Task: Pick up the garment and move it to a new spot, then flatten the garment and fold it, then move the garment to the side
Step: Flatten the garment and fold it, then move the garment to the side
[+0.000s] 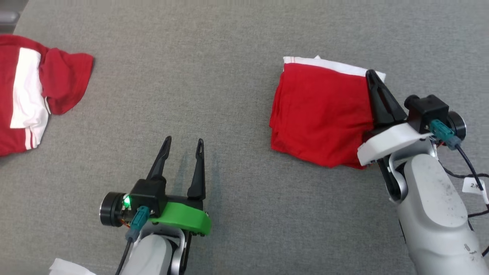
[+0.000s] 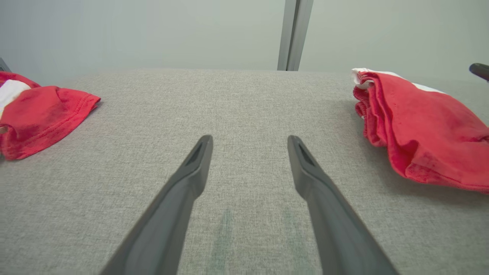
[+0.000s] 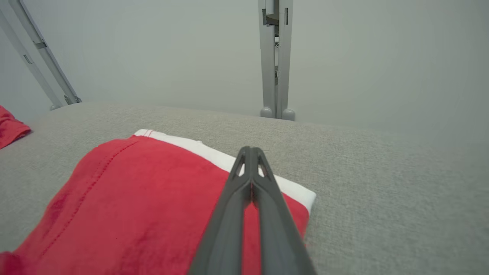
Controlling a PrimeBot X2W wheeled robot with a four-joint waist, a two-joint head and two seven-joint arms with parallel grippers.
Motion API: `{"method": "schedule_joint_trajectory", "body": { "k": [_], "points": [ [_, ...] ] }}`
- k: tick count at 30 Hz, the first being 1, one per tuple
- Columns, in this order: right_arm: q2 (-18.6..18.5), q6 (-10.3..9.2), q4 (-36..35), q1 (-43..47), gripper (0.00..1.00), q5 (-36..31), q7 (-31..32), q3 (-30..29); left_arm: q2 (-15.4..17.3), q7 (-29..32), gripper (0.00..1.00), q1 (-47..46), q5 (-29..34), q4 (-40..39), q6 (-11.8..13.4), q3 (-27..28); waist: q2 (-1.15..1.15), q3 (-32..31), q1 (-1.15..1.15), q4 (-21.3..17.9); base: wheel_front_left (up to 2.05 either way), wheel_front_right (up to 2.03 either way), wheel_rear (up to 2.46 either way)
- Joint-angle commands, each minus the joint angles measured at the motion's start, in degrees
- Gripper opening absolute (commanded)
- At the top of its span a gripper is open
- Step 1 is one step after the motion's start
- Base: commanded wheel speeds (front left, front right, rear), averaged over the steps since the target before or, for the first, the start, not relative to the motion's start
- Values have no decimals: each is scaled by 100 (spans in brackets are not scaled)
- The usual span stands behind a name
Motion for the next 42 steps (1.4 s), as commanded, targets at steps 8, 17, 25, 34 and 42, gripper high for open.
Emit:
{"method": "schedule_joint_trajectory", "body": {
  "k": [8, 17, 25, 34, 42],
  "points": [
    [-11, -8, -197, 1079, 100, 154, 1, -320, 32, 4, 100, 569, 295, 137, -140, 533, 0, -1031, 0, -1001, 0, 0, 0],
    [-14, -8, -23, 2063, 100, 268, 1, -487, 31, 4, 100, 1135, 526, 248, -216, 824, 0, -1459, 0, -1362, 0, 0, 0],
    [-18, -8, 145, 2360, 100, 373, 1, -404, 31, 4, 100, 1396, 525, 305, -250, 863, 0, -1609, 0, -1471, 0, 0, 0],
    [-13, -8, 283, 2016, 100, 465, 1, -130, 31, 4, 100, 1189, 545, 221, -277, 741, 0, -1420, 0, -1309, 0, 0, 0],
    [-17, -8, 757, 919, 100, 481, 1, 378, 31, 4, 100, 732, 452, 142, -287, 458, 0, -772, 0, -882, 0, 0, 0]
  ]
}}
